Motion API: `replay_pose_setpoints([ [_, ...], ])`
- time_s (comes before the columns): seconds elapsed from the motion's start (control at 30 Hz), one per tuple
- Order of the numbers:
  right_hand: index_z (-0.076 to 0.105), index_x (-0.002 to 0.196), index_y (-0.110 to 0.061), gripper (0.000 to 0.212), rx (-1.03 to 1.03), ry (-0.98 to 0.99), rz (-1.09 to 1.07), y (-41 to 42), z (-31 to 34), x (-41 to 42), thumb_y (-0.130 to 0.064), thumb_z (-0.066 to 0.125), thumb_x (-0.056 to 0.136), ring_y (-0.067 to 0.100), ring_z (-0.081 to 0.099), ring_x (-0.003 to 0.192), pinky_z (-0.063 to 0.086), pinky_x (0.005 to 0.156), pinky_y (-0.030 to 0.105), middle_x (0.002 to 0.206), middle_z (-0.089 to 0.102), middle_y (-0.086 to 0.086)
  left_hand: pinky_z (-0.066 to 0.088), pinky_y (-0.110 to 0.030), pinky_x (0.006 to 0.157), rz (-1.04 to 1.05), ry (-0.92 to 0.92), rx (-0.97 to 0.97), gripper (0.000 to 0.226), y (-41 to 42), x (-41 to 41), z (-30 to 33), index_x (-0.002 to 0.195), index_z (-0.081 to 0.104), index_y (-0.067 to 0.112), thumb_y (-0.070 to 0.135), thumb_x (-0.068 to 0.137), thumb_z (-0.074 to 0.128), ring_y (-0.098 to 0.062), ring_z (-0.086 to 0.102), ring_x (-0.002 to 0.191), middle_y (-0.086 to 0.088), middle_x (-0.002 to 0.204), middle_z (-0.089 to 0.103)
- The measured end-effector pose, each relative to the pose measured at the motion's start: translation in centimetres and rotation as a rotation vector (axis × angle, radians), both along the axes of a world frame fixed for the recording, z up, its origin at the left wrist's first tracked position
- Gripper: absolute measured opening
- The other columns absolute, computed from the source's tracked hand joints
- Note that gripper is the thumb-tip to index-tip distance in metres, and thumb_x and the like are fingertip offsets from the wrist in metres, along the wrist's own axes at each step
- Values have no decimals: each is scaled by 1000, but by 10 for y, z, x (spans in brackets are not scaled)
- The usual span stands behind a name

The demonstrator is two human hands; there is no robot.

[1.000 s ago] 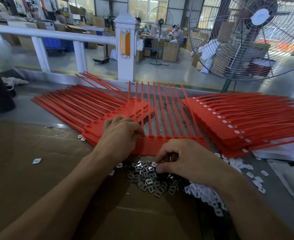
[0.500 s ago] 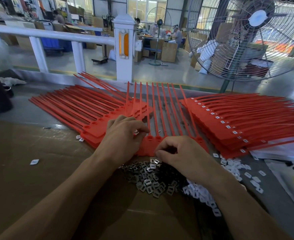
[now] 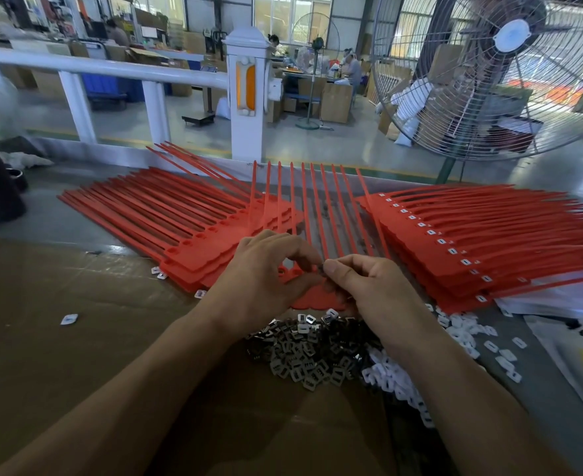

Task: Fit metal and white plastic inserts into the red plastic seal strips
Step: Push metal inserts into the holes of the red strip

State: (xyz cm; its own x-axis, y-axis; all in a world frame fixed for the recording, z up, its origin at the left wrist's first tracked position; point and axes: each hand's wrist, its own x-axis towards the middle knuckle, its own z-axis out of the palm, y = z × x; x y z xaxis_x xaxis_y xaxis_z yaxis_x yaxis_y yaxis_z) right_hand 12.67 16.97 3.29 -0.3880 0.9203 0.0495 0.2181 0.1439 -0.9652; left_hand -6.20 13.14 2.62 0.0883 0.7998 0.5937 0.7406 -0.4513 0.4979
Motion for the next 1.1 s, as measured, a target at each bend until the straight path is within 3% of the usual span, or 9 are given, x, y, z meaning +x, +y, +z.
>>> replay_pose_setpoints([
  [0.3, 75, 85, -27, 22, 32, -25, -34, 1, -3, -1, -38, 65, 101, -2, 63, 60, 50, 66, 25, 71, 73, -10, 42, -37, 95, 48, 15, 26, 9, 1, 1, -1, 97, 69, 37, 38, 88, 73, 1, 54, 103, 25, 96, 66],
  [0.43, 76, 85, -29, 22, 75, -69, -111, 4, -6, 1, -43, 67, 98, 1, 66, 64, 57, 73, 34, 75, 74, -11, 32, -32, 95, 156, 1, -1, 4, 6, -5, -4, 93, 66, 39, 38, 91, 70, 3, 50, 101, 25, 94, 65],
  [0.53, 75, 84, -27, 23, 136, -140, -175, 9, -8, 2, -43, 67, 98, -3, 64, 63, 50, 68, 26, 78, 75, -13, 20, -26, 92, 251, 87, -68, 3, 10, -12, -6, 95, 66, 40, 40, 92, 67, 1, 45, 104, 26, 96, 61],
  [0.67, 74, 83, -25, 19, 203, -217, -207, 14, -7, 2, -37, 70, 97, -2, 66, 67, 44, 58, 12, 77, 74, -11, 16, -25, 94, 302, 165, -129, 8, 15, -13, -9, 100, 69, 39, 41, 93, 66, -3, 40, 108, 23, 101, 58],
  [0.77, 74, 82, -24, 18, 224, -252, -215, 19, -6, 0, -35, 72, 96, 4, 68, 70, 45, 56, 12, 78, 74, -6, 13, -24, 92, 312, 203, -138, 11, 20, -10, -11, 101, 71, 38, 44, 93, 65, -5, 39, 108, 21, 104, 59],
  [0.9, 74, 81, -24, 16, 241, -257, -219, 21, -6, -5, -32, 74, 95, -1, 64, 64, 43, 51, 9, 76, 73, -7, 12, -25, 92, 312, 241, -165, 13, 23, -8, -14, 104, 71, 40, 45, 93, 65, -4, 36, 106, 20, 106, 58],
  [1.1, 75, 83, -26, 14, 239, -281, -233, 23, -8, -3, -35, 74, 93, 1, 67, 69, 43, 56, 12, 78, 74, -9, 20, -32, 99, 319, 233, -176, 14, 25, -8, -15, 104, 72, 40, 45, 93, 66, -8, 39, 109, 19, 106, 58],
])
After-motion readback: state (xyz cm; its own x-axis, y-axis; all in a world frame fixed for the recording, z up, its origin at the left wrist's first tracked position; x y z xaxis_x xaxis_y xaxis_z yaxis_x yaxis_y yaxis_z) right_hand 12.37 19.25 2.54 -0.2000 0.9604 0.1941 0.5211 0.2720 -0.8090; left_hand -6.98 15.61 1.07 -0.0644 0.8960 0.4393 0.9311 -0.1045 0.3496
